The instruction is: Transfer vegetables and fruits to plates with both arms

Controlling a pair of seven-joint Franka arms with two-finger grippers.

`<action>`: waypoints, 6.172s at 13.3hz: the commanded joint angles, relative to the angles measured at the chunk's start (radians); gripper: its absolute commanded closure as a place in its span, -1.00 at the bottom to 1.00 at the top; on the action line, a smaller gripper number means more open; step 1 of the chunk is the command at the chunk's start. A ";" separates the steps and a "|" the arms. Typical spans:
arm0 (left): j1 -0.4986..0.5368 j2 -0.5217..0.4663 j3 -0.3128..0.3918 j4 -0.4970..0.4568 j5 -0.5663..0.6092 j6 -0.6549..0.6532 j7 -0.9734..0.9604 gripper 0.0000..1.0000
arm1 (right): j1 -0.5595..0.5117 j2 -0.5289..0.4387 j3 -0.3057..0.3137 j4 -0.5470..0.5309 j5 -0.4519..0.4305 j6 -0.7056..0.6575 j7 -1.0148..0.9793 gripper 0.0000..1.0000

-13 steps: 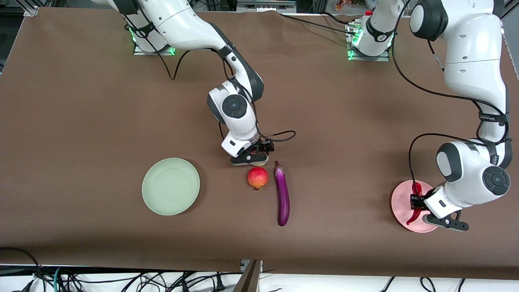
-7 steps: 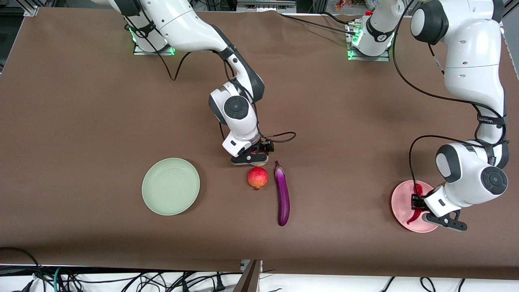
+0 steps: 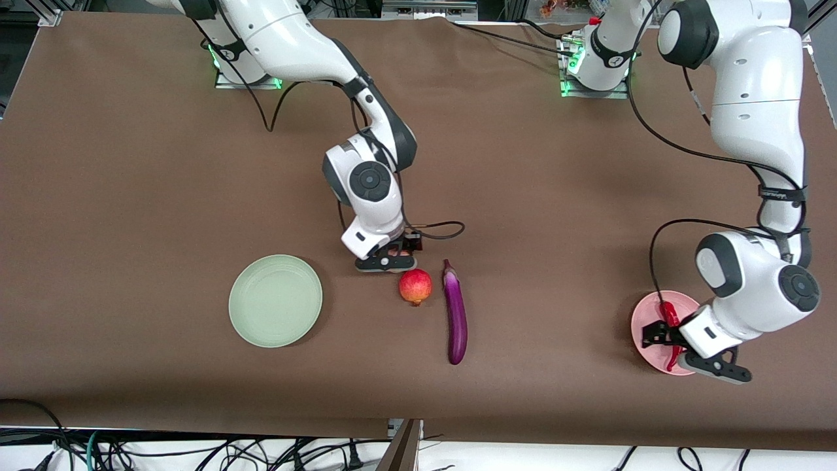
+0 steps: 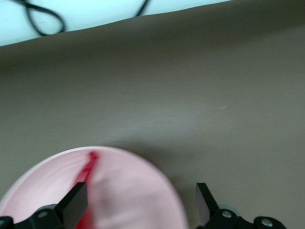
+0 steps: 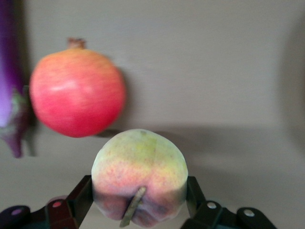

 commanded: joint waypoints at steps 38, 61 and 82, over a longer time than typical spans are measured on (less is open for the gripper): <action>-0.064 -0.027 0.177 -0.077 0.012 -0.165 -0.057 1.00 | -0.112 0.187 0.142 0.235 0.216 0.288 -0.026 -1.00; -0.043 -0.455 0.158 0.032 0.180 -0.754 -0.189 -1.00 | -0.412 -0.017 0.060 0.120 0.118 -0.102 -0.905 0.05; -0.036 -0.758 -0.020 -0.236 0.265 -0.837 -0.441 -1.00 | -0.460 -0.648 -0.062 -0.175 0.006 -0.646 -0.606 -1.00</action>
